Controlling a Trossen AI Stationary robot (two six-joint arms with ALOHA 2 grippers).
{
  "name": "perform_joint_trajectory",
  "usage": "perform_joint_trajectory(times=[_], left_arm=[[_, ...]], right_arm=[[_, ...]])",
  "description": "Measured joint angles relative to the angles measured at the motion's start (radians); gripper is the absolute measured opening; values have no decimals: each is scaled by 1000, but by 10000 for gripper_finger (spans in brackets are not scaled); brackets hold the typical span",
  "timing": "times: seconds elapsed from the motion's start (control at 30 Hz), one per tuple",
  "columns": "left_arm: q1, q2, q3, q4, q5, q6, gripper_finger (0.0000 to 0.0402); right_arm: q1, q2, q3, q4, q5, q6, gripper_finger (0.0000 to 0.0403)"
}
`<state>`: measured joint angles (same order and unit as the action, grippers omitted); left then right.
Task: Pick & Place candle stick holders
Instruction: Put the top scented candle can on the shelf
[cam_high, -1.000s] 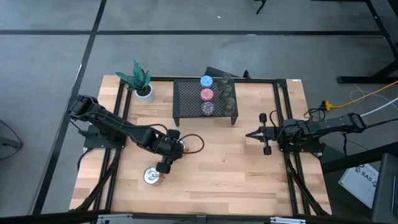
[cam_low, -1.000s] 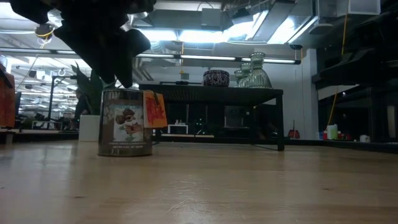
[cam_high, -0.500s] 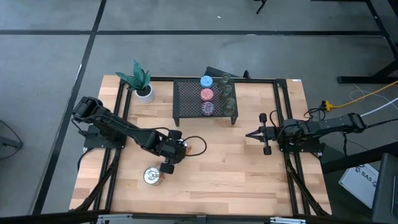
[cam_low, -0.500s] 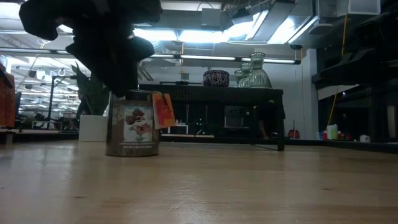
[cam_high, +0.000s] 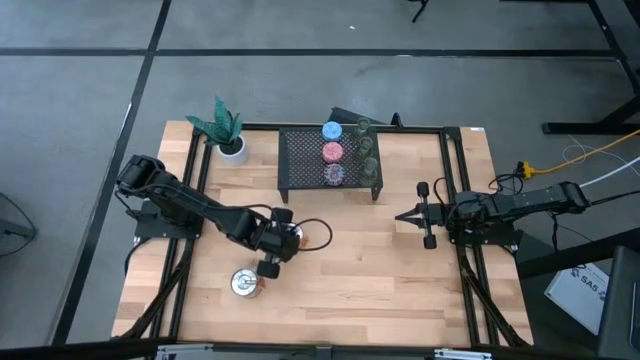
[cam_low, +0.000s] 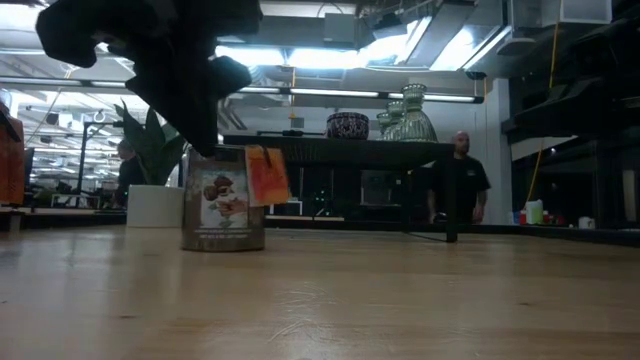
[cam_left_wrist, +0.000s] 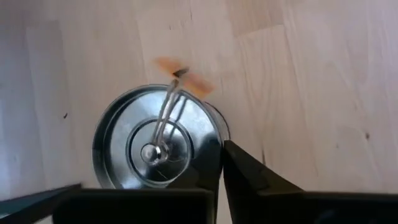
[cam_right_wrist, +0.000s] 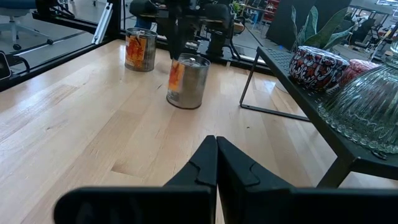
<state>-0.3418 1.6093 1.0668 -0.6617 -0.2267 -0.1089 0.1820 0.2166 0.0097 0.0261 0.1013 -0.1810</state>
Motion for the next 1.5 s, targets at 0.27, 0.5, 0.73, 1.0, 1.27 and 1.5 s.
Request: perform_joint_trajectory(times=[0.27,0.5,0.73,1.0,1.27,1.5], left_arm=[[-7,1,-1,5,7,25,3],[-25,5,33,-4,13,44,2],[-26,10,91,-32,67,44,2],[-23,8,163,-89,73,69,1],[-23,6,182,-109,63,87,1],[-23,5,182,-128,53,105,1]], right_arm=[[0,0,0,0,0,0,3],[0,0,0,0,0,0,3],[0,0,0,0,0,0,3],[0,0,0,0,0,0,3],[0,0,0,0,0,0,3],[0,0,0,0,0,0,3]])
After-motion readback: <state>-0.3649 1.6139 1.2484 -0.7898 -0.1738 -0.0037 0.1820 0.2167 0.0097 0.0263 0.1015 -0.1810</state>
